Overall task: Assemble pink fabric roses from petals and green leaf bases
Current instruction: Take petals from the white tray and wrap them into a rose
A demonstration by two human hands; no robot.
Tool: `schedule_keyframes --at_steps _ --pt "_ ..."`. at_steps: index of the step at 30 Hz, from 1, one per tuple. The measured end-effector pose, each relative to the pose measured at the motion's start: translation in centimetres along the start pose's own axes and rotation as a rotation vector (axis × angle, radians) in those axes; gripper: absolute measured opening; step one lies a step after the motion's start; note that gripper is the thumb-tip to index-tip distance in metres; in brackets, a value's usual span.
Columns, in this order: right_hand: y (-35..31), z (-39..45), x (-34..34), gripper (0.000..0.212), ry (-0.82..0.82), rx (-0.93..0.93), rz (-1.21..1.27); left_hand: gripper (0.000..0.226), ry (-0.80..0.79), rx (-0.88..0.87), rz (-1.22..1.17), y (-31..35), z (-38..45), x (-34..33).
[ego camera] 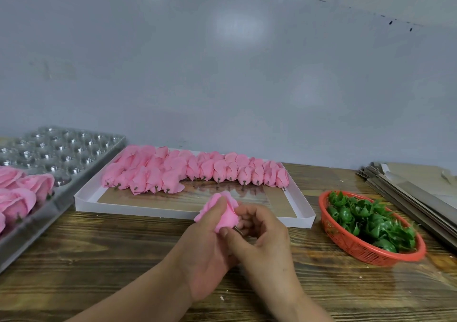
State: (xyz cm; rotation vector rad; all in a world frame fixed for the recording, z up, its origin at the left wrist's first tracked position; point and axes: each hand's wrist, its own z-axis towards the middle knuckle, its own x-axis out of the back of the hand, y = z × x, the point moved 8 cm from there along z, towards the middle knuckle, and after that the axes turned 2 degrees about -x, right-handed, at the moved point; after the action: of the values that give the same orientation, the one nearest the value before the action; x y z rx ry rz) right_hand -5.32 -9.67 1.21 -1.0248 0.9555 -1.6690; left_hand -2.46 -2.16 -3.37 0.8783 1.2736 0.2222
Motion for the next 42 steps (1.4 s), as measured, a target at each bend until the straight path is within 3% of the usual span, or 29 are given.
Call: schedule_keyframes --at_steps 2,5,8,16,19,22,24,27,30,32,37,42 --pt "-0.2 -0.1 -0.1 0.026 -0.005 0.006 0.038 0.03 -0.005 -0.023 0.018 0.2 -0.2 -0.1" --pt "-0.3 -0.2 -0.2 0.016 -0.001 -0.012 0.165 0.078 -0.067 -0.026 0.124 -0.1 -0.7 -0.6" --pt "0.6 0.0 -0.2 0.019 -0.009 -0.093 0.342 0.094 -0.12 0.014 0.187 -0.7 -1.2 -1.5" --pt "2.0 -0.1 -1.9 0.003 -0.219 -0.277 0.532 0.072 0.035 0.013 0.119 0.6 -0.6 0.2" --pt "1.9 -0.3 -2.4 0.008 -0.276 -0.326 0.635 0.058 0.025 0.027 0.19 1.1 -0.5 0.3" --pt "1.7 -0.3 -2.4 0.012 -0.272 -0.294 0.594 0.034 0.031 0.013 0.188 1.5 -0.5 0.0" --pt "1.3 -0.2 -1.9 0.02 -0.205 -0.174 0.44 0.02 0.04 -0.004 0.136 1.7 -0.4 -0.2" --pt "0.0 -0.5 -1.3 0.023 -0.077 0.056 0.052 0.026 0.08 0.012 0.039 1.5 -0.3 0.0" --pt "-0.5 -0.5 -0.6 0.018 -0.006 0.118 -0.043 0.017 0.057 0.0 0.02 1.2 -0.4 -0.3" --pt "-0.3 -0.3 -0.6 0.013 -0.043 0.094 0.035 0.016 0.02 0.002 0.064 1.2 -0.5 -0.6" --pt "0.9 -0.2 -2.1 0.012 -0.268 -0.171 0.397 0.055 -0.021 0.0 0.286 1.6 -0.7 -0.4" --pt "1.3 -0.5 -2.6 0.013 -0.323 -0.25 0.476 0.053 -0.027 -0.006 0.351 2.1 -0.7 -0.4"
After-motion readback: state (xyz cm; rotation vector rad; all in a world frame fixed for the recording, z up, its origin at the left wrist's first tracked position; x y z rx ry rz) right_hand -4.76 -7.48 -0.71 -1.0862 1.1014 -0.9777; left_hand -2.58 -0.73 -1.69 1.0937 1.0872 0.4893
